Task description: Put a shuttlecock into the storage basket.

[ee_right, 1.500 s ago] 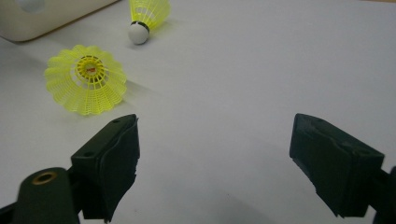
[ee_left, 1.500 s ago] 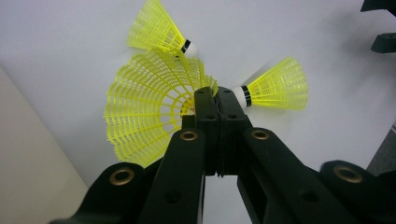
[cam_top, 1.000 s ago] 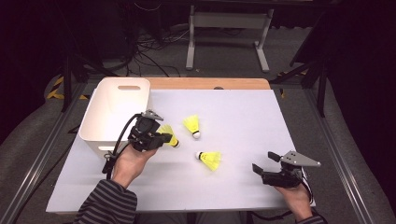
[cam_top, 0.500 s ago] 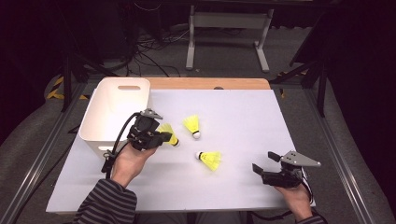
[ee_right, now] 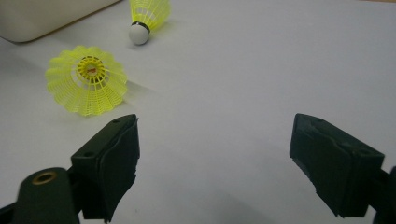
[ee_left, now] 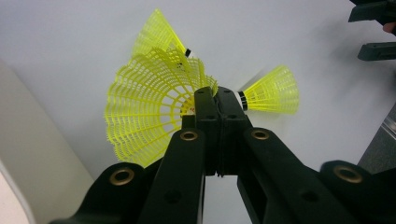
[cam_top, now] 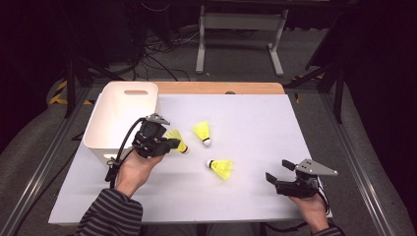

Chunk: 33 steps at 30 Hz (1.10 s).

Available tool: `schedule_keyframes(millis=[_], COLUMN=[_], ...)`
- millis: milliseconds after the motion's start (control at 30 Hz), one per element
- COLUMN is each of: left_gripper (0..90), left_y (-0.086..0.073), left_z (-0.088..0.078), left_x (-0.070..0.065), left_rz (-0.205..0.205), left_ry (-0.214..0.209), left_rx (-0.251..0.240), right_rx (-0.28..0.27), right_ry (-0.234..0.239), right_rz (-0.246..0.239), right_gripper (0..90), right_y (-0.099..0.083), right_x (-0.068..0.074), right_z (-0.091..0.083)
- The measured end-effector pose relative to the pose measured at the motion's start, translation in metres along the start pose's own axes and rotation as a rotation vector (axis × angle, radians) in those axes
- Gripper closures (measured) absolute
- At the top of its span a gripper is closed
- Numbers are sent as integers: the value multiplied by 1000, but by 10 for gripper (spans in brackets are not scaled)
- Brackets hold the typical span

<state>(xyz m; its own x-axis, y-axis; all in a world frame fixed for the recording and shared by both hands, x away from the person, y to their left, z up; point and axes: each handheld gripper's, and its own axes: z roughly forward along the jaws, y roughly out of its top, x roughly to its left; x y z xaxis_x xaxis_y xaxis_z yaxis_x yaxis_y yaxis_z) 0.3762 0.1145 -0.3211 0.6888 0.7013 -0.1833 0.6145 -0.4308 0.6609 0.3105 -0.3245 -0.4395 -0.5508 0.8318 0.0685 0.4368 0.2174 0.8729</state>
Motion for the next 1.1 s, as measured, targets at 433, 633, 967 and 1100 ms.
schedule_keyframes(millis=[433, 633, 967, 1100], left_gripper=[899, 899, 899, 899], left_y=[5, 7, 10, 10], left_z=[-8, -12, -16, -18], left_x=[4, 6, 9, 10], left_rz=[-5, -14, -16, -22], left_ry=[5, 5, 12, 12], left_rx=[-19, -30, -41, -46], right_rx=[0, 1, 0, 1], right_ry=[0, 0, 1, 1], right_rz=[0, 0, -1, -1], right_gripper=[165, 165, 165, 165], right_y=[0, 0, 0, 0], right_x=[0, 0, 0, 0], right_z=[0, 0, 0, 0])
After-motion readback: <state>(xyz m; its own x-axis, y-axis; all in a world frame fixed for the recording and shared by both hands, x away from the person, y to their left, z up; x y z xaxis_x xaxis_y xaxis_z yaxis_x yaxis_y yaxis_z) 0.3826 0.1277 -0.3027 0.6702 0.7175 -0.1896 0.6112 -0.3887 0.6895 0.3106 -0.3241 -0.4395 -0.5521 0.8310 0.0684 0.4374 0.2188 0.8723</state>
